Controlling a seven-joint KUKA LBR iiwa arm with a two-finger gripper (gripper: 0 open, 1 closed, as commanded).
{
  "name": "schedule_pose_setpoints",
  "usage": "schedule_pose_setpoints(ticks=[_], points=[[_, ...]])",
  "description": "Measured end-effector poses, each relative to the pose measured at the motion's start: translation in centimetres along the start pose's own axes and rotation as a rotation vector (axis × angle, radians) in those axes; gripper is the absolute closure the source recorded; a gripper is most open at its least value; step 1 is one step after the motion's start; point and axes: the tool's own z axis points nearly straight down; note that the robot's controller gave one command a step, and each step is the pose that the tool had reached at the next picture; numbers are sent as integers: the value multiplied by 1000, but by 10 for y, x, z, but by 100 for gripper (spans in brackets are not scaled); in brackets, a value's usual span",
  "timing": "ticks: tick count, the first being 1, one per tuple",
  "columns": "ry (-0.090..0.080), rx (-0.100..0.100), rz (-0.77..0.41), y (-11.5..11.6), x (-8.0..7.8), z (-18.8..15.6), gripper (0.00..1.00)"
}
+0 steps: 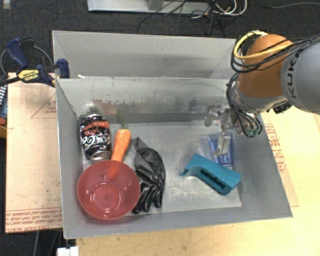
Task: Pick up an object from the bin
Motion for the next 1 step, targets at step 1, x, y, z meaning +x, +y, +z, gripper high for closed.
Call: schedule_pose_setpoints(ticks=[1], points=[[-7,1,-3,1,-2,-5,0]])
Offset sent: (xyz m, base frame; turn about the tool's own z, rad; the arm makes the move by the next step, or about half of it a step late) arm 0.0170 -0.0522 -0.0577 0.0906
